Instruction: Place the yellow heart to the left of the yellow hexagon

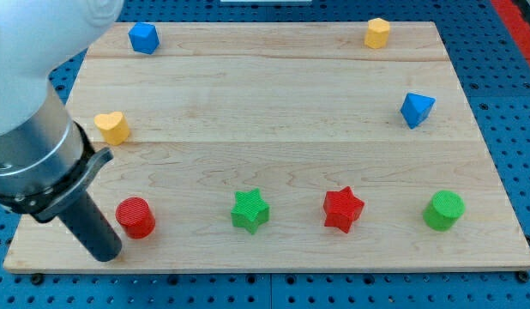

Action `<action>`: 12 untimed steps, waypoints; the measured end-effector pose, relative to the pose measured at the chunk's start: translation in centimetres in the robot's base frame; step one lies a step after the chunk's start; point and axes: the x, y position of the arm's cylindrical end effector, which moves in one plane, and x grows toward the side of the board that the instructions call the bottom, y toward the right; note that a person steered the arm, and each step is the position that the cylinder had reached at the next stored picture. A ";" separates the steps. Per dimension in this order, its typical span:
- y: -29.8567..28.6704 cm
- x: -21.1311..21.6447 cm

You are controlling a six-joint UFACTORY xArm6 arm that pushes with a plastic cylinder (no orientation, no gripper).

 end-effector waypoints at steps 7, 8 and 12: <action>-8.7 -14.8; -5.3 -18.7; 4.1 -15.5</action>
